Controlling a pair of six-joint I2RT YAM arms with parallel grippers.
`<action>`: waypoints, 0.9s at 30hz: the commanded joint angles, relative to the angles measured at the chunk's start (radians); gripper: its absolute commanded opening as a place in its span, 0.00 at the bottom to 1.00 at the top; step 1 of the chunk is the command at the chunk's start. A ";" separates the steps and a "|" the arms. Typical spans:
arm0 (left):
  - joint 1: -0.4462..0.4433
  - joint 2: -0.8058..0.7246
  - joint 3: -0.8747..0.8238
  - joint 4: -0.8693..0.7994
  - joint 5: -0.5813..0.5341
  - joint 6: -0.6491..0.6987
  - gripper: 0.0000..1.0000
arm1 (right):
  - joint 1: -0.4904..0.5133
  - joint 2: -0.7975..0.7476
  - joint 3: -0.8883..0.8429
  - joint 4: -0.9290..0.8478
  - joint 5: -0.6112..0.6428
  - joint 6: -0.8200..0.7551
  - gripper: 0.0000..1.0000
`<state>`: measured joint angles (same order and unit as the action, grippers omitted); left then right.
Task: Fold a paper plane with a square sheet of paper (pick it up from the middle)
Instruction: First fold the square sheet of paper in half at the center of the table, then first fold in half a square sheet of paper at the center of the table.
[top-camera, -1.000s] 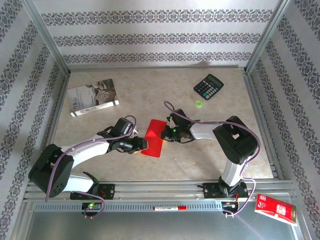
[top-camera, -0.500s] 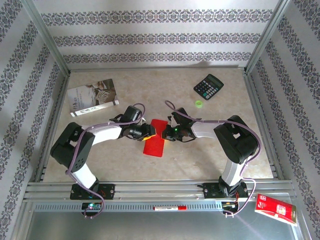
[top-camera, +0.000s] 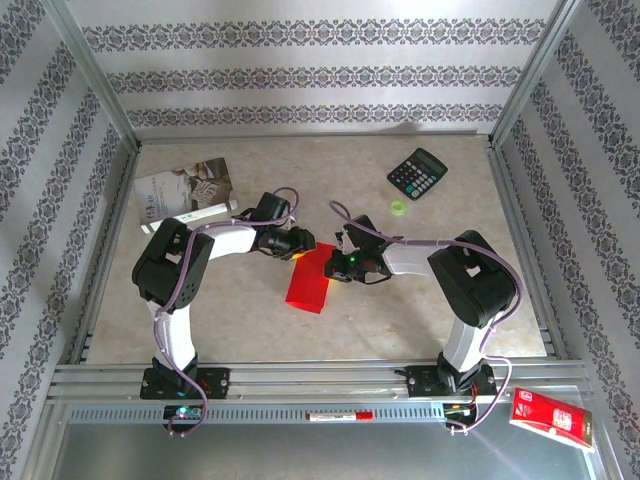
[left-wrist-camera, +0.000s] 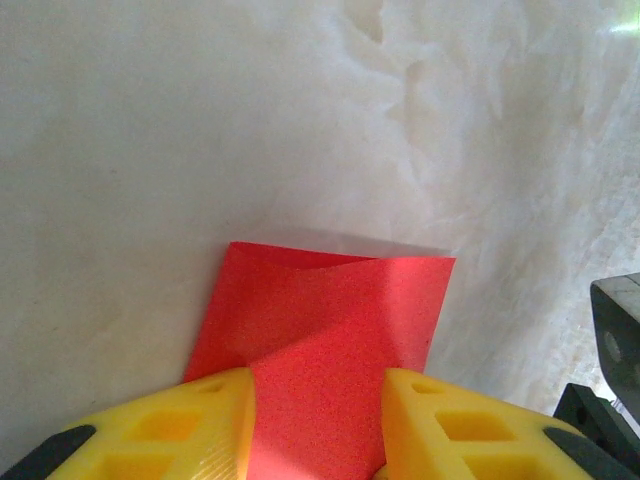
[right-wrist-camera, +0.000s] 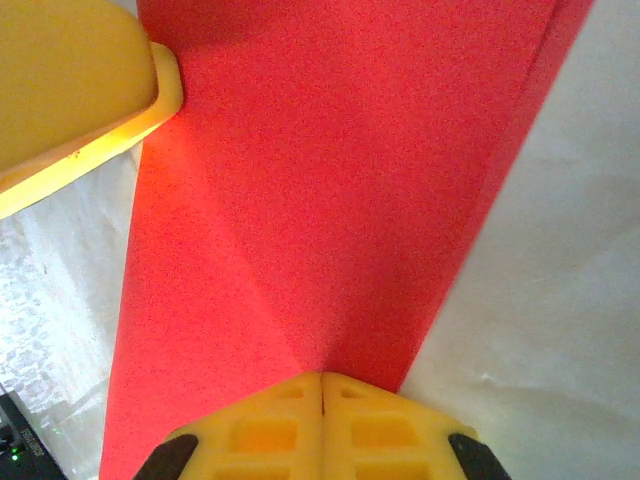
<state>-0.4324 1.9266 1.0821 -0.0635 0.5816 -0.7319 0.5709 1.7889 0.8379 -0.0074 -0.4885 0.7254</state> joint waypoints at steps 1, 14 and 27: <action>0.012 0.027 0.003 -0.049 -0.007 0.053 0.38 | -0.026 0.050 -0.044 -0.183 0.094 -0.040 0.00; -0.045 -0.097 -0.200 0.014 -0.112 -0.059 0.38 | -0.104 -0.098 -0.014 0.021 -0.119 0.088 0.07; -0.111 -0.158 -0.316 0.095 -0.218 -0.186 0.38 | -0.043 0.051 0.094 0.010 -0.071 0.093 0.09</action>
<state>-0.5247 1.7416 0.8074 0.1074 0.4137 -0.8879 0.5198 1.7912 0.9039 0.0048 -0.5701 0.8139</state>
